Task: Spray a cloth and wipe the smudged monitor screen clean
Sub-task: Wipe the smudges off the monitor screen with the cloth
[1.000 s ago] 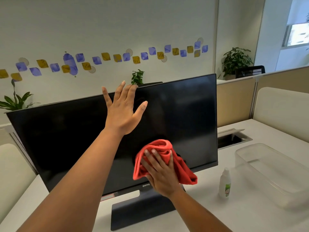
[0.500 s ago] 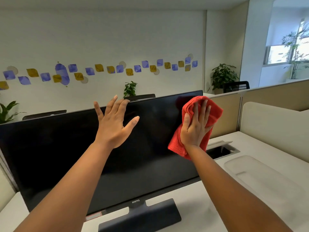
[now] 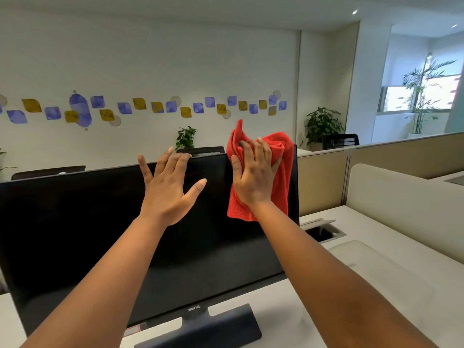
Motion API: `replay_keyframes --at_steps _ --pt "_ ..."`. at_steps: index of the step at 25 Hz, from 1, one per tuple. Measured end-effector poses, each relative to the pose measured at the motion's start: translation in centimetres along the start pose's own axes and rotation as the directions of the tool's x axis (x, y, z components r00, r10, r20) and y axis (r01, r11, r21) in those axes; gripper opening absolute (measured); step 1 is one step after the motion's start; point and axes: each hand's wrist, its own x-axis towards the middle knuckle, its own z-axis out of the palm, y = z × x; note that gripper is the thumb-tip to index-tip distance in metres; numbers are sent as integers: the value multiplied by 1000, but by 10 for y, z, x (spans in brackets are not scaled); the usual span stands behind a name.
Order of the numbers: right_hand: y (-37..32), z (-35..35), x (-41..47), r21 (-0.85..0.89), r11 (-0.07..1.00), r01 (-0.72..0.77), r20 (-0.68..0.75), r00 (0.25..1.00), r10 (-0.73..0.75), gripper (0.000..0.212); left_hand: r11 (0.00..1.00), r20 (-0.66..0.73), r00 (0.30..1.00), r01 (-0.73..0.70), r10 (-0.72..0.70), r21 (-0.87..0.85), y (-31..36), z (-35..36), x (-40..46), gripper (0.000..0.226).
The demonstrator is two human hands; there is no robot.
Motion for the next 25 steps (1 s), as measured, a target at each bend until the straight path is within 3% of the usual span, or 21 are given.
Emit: replay_keyframes --at_steps 5,11,16,22,25 --pt "-4 -3 -1 -1 999 -33 42 999 33 45 997 94 994 49 -55 63 -24 -14 -6 64" --pt "-17 5 -9 33 996 -87 -2 996 87 48 948 -25 970 240 -240 208 -124 -71 -56 69" --pt "-57 24 -34 42 987 -155 -10 988 155 56 957 26 965 254 -260 140 -134 -84 -62 66" --pt "-136 50 -64 64 996 -63 21 998 62 62 965 68 963 258 -260 34 -142 -86 -61 65" --pt "-171 64 -83 30 998 64 54 996 -66 61 966 79 963 260 -259 4 -146 -87 -61 65"
